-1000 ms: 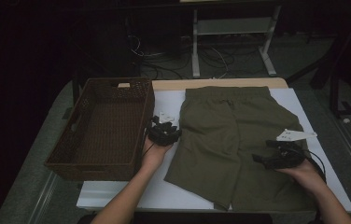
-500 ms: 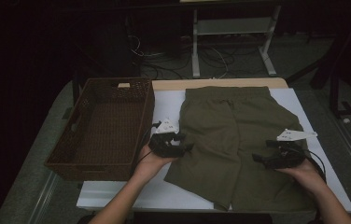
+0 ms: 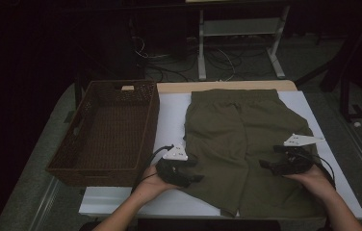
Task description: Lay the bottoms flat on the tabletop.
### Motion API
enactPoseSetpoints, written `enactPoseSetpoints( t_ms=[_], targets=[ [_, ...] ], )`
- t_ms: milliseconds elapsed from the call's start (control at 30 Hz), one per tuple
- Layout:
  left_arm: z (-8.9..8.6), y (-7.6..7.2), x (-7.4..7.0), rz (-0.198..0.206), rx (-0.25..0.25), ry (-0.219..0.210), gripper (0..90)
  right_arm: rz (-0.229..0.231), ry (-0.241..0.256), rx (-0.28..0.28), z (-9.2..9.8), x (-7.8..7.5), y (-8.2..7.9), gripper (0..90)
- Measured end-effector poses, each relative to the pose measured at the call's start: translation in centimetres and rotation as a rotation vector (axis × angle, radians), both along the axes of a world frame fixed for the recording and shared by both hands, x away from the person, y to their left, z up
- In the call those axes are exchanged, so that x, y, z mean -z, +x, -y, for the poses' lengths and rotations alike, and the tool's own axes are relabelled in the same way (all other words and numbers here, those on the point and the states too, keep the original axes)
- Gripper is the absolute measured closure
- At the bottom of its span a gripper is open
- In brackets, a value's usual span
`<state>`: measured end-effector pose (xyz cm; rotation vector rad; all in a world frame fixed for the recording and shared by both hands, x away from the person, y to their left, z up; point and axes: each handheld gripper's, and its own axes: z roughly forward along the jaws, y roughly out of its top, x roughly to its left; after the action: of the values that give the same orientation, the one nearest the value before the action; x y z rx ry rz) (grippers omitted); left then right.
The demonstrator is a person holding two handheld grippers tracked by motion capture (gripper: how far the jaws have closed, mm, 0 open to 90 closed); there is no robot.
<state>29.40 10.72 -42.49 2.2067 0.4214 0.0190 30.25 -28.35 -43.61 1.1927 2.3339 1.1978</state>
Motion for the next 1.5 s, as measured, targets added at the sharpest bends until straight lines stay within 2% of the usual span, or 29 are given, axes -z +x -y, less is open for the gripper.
enactPoseSetpoints(
  t_ms=[100, 267, 400, 533, 600, 667, 700, 767, 833, 900, 967, 1033, 1133, 1200, 1367, 1500],
  targets=[
    [0.6, -0.7, 0.5, -0.009, 0.058, 0.016, 39.2, -0.002, -0.003, -0.004, -0.1, 0.1, 0.0, 13.7],
    [1.6, -1.4, 1.2, -0.015, 0.128, 0.043, 36.3, 0.001, 0.001, -0.006, 0.0, 0.0, 0.0, 13.7],
    [2.1, -1.7, 1.8, 0.017, 0.174, 0.091, 34.7, -0.003, 0.003, -0.005, 0.0, 0.0, 0.1, 13.7],
    [2.5, -2.0, 2.2, 0.01, 0.235, 0.112, 31.9, -0.002, 0.003, -0.008, 0.0, 0.0, 0.1, 13.7],
    [2.7, -2.3, 2.3, 0.032, 0.252, 0.128, 31.1, -0.002, 0.004, -0.009, 0.0, 0.0, 0.1, 13.7],
    [2.7, -2.3, 2.3, 0.057, 0.248, 0.134, 33.8, -0.003, 0.003, -0.009, 0.0, 0.1, 0.1, 13.7],
    [2.7, -2.3, 2.4, 0.08, 0.245, 0.138, 38.2, -0.004, 0.001, -0.009, 0.0, 0.1, 0.1, 13.7],
    [2.7, -2.1, 2.4, 0.085, 0.235, 0.127, 49.9, -0.003, 0.001, -0.01, -0.1, 0.1, 0.1, 13.7],
    [2.7, -1.7, 2.4, 0.079, 0.222, 0.117, 65.7, -0.003, 0.0, -0.012, -0.1, 0.1, 0.1, 13.7],
    [2.9, -1.5, 2.3, 0.084, 0.21, 0.126, 79.7, -0.002, 0.0, -0.012, -0.1, 0.1, 0.1, 13.8],
    [2.9, -1.5, 2.2, 0.09, 0.2, 0.136, 87.5, -0.002, 0.001, -0.012, -0.1, 0.1, 0.1, 13.7],
    [2.7, -1.8, 1.7, 0.09, 0.157, 0.153, 88.5, -0.002, 0.003, -0.009, -0.1, 0.0, 0.1, 13.7],
    [2.0, -2.2, 1.0, 0.067, 0.133, 0.135, 88.7, 0.002, 0.007, -0.009, 0.0, 0.0, 0.0, 13.7],
    [0.8, -3.0, 0.2, 0.054, 0.096, 0.111, 88.7, 0.0, 0.009, -0.01, -0.1, -0.1, 0.0, 13.7],
    [-1.4, -5.1, 0.3, 0.006, 0.055, 0.113, 88.8, 0.0, 0.009, -0.019, -0.3, -0.1, -0.1, 13.7],
    [-2.8, -5.8, 0.7, -0.049, 0.029, 0.126, 88.8, -0.001, 0.007, -0.026, -0.6, -0.2, -0.1, 13.7]
  ],
)
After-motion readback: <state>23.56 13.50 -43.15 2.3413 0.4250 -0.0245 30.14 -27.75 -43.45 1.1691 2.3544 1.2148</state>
